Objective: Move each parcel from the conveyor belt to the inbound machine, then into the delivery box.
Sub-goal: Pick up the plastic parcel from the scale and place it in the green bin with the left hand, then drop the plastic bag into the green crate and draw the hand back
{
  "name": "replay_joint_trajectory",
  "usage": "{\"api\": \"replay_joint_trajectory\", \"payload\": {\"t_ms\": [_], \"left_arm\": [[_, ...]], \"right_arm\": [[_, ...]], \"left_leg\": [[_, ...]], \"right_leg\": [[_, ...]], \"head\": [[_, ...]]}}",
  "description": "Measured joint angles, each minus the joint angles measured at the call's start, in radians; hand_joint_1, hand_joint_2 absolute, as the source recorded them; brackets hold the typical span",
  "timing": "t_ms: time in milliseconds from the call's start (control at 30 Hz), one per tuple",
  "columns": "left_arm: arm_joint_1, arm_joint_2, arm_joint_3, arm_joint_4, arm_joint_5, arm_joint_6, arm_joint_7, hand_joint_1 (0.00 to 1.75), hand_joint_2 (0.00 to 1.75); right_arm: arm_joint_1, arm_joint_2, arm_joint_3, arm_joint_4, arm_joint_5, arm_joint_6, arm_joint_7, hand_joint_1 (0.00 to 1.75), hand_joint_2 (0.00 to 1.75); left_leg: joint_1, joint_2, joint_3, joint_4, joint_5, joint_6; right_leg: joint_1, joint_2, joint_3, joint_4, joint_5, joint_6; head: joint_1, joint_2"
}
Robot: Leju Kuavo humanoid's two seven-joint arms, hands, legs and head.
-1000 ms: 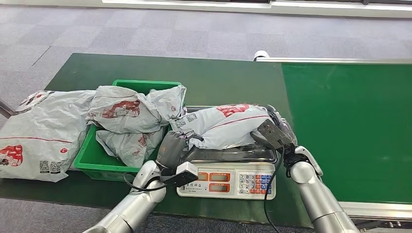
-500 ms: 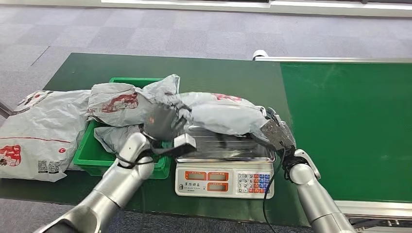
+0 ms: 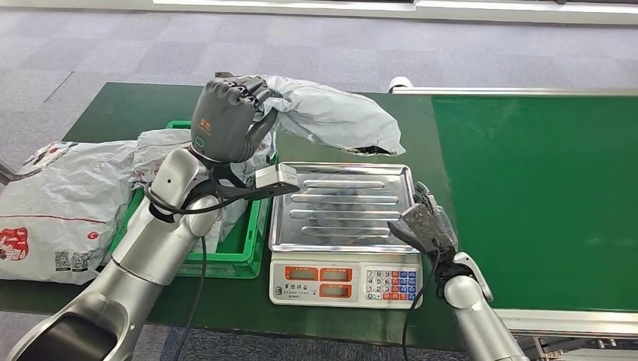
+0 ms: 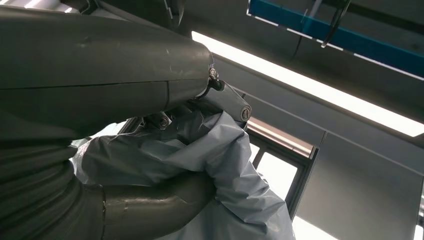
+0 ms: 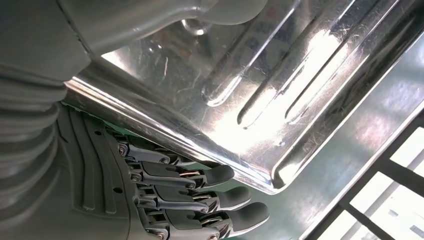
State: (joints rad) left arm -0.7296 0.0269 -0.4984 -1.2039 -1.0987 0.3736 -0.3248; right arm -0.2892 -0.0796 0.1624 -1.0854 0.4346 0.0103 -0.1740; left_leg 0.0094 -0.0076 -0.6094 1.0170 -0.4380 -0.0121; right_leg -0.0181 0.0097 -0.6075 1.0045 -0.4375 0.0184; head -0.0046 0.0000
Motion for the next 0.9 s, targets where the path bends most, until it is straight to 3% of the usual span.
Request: {"api": "replay_joint_trajectory", "payload": {"t_ms": [233,433,700,900], "left_arm": [[0.010,0.035,0.026,-0.006,-0.033,-0.011,0.028,1.75,1.75],[0.075,0.080,0.084,-0.004,-0.038,-0.006,0.049,1.75,1.75],[0.311,0.171,0.194,-0.115,0.024,0.032,0.025,1.75,1.75],[0.481,0.208,0.237,-0.205,0.033,0.043,0.018,1.75,1.75]], "right_arm": [[0.099,0.026,-0.060,-0.132,0.043,0.030,0.038,0.00,1.75],[0.187,0.044,-0.124,-0.241,0.071,0.047,0.052,0.00,1.75],[0.303,0.054,-0.235,-0.355,0.052,0.068,0.053,0.00,1.75],[0.360,0.052,-0.296,-0.466,-0.086,0.055,-0.111,0.00,1.75]], "left_leg": [[0.000,0.000,0.000,-0.001,0.000,0.000],[0.000,0.000,0.000,-0.001,-0.001,0.000],[0.000,0.001,0.000,-0.001,-0.005,-0.001],[0.000,0.001,0.001,-0.001,-0.008,-0.001]], "right_leg": [[0.000,0.000,0.000,0.000,-0.001,-0.001],[0.000,0.000,0.001,0.000,-0.002,-0.001],[-0.001,0.001,0.000,0.000,-0.006,-0.001],[-0.001,0.000,0.000,0.000,-0.009,-0.001]], "head": [[0.000,0.000],[0.000,0.000],[0.000,0.000],[0.000,0.000]]}}
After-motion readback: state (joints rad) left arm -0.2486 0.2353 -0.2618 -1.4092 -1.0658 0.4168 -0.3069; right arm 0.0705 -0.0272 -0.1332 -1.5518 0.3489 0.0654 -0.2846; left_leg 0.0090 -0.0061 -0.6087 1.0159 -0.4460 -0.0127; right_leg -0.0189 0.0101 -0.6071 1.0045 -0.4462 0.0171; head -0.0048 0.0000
